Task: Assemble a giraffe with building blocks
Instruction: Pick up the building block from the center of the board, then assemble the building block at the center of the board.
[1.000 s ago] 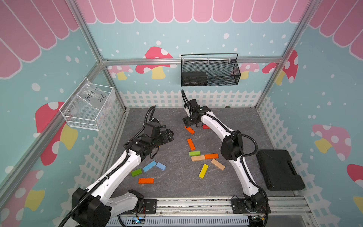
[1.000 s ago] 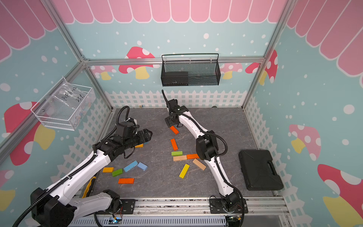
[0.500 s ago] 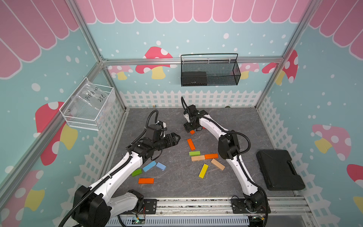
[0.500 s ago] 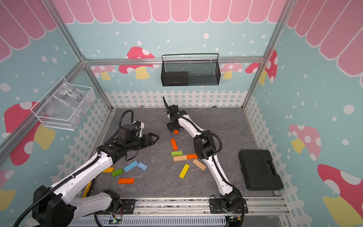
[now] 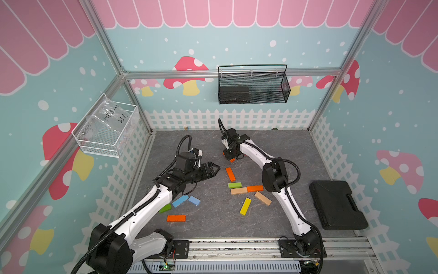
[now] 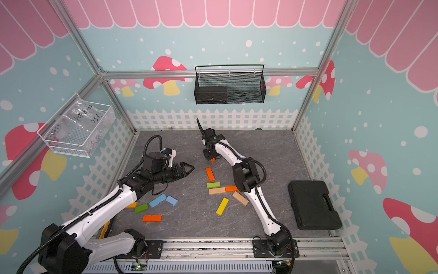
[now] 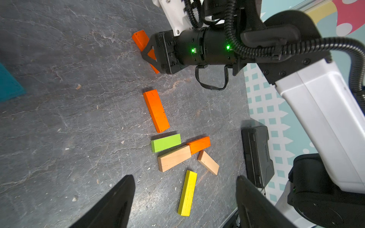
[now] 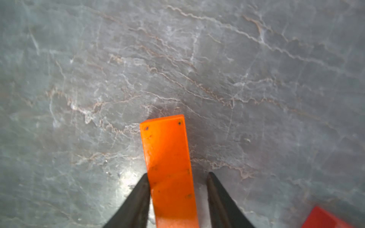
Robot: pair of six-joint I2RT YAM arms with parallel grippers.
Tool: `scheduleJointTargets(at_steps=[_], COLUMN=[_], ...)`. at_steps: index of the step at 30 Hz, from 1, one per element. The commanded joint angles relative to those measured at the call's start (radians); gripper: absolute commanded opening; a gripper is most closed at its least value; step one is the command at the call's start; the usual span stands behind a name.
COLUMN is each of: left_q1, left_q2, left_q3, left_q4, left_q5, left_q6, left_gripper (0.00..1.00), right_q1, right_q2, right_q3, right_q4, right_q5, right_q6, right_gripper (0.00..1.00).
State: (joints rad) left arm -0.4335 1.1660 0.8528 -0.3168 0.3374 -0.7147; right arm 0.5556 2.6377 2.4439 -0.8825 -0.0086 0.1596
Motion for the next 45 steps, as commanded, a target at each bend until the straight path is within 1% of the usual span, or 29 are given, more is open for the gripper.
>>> scheduleJointTargets(at_steps=[1, 4, 7, 9, 12, 14, 20, 23, 27, 31, 35, 40, 41, 45], left_q1=[-0.002, -0.002, -0.002, -0.002, -0.015, -0.031, -0.105, -0.140, -0.178, -0.201, -0.209, -0.209, -0.210, -0.210], left_q2=[-0.026, -0.032, -0.041, -0.048, -0.052, -0.051, -0.025, -0.002, 0.037, 0.072, 0.094, 0.100, 0.098, 0.099], left_q3=[-0.006, -0.002, 0.001, 0.004, 0.013, 0.021, 0.060, 0.072, 0.074, 0.082, 0.077, 0.061, 0.058, 0.051], left_q4=[0.018, 0.006, -0.009, -0.020, -0.038, -0.051, -0.087, -0.084, -0.047, -0.023, -0.001, 0.017, 0.020, 0.022], left_q5=[0.013, 0.013, 0.011, 0.011, 0.007, -0.008, -0.061, -0.078, -0.086, -0.089, -0.095, -0.104, -0.106, -0.111], left_q6=[-0.009, -0.006, -0.006, -0.010, -0.011, -0.009, -0.002, -0.004, -0.018, -0.025, -0.031, -0.032, -0.032, -0.022], left_gripper=[0.83, 0.82, 0.82, 0.82, 0.82, 0.82, 0.82, 0.82, 0.82, 0.82, 0.82, 0.83, 0.83, 0.83], right_q1=[0.002, 0.002, 0.004, 0.004, 0.002, -0.003, -0.056, -0.107, -0.192, -0.262, -0.300, -0.309, -0.308, -0.308], right_q2=[0.012, -0.024, -0.089, -0.145, -0.270, -0.365, -0.657, -0.763, -0.858, -0.888, -0.844, -0.747, -0.710, -0.629], right_q3=[0.009, 0.009, 0.010, -0.001, -0.077, -0.175, -0.583, -0.761, -0.953, -1.063, -1.105, -1.080, -1.065, -1.008], right_q4=[-0.021, -0.021, -0.021, -0.021, -0.012, 0.012, 0.150, 0.212, 0.283, 0.329, 0.366, 0.403, 0.407, 0.406], right_q5=[-0.009, -0.022, -0.027, -0.023, 0.011, 0.026, 0.055, 0.029, 0.006, 0.004, -0.020, -0.040, -0.043, -0.024], right_q6=[0.004, 0.022, 0.049, 0.073, 0.120, 0.159, 0.230, 0.226, 0.227, 0.223, 0.200, 0.192, 0.193, 0.192], right_gripper=[0.31, 0.22, 0.16, 0.16, 0.16, 0.16, 0.16, 0.16, 0.16, 0.16, 0.17, 0.17, 0.17, 0.18])
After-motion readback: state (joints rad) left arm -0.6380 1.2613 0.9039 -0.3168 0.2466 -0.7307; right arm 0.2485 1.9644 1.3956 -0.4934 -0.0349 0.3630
